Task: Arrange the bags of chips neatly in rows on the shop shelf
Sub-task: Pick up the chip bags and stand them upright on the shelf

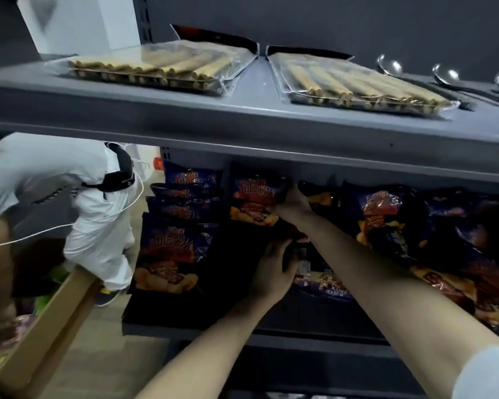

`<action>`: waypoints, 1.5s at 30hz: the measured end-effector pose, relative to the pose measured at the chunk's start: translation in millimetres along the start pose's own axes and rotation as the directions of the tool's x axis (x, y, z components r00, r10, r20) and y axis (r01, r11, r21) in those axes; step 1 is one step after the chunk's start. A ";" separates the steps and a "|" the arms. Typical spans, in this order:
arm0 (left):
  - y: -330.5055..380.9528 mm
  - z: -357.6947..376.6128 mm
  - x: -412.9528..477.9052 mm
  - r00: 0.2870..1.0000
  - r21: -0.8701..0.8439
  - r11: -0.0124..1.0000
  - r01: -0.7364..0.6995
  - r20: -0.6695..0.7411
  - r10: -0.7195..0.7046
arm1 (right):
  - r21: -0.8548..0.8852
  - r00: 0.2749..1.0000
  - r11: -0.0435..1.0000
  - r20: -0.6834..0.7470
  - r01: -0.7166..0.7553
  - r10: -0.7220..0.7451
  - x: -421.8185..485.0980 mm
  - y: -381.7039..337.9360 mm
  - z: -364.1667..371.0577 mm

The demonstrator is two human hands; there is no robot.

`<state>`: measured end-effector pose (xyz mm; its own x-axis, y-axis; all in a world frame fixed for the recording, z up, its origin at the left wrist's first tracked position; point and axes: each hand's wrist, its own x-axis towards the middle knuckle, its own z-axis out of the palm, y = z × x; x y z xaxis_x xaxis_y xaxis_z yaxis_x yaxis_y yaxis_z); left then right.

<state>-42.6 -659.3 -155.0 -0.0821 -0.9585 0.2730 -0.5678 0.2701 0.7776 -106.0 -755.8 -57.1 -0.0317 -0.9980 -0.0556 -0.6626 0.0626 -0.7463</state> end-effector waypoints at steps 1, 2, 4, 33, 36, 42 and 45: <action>-1.1 -0.2 0.2 1.000 -0.001 1.000 0.006 -0.007 -0.006 | -0.003 1.000 1.000 0.014 -0.010 0.010 3.0 1.7 4.4; -2.2 -0.2 0.8 1.000 -0.006 1.000 0.017 -0.013 -0.018 | -0.004 0.999 1.000 0.022 -0.027 0.027 5.6 3.4 8.6; -3.9 -0.3 1.6 0.999 -0.011 0.999 0.030 -0.019 -0.031 | 0.008 0.998 0.998 0.027 -0.058 0.058 9.5 4.5 15.8; -1.2 -12.2 7.8 0.937 -0.064 0.993 -0.103 -0.342 0.075 | 0.085 0.879 0.922 -0.345 0.378 -0.328 -67.4 3.4 -15.7; 16.3 -37.0 18.5 0.899 -0.051 0.965 -0.257 -0.379 0.220 | 0.032 0.872 0.935 -0.372 0.353 -0.317 -89.5 15.2 -30.8; 37.2 -91.9 56.0 0.815 0.142 0.858 -0.493 -0.269 0.513 | -0.047 0.824 0.926 -0.441 0.376 -0.357 -121.2 21.2 -17.2; 35.2 -117.3 64.5 0.740 0.305 0.764 -0.569 -0.217 0.637 | -0.025 0.800 0.914 -0.474 0.406 -0.368 -128.3 17.0 -14.0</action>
<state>28.2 -700.9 -43.6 -0.2445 -0.5172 0.8202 -0.6368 0.7235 0.2664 -123.7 -626.9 -53.4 -0.1357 -0.8276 0.5446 -0.6370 -0.3481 -0.6878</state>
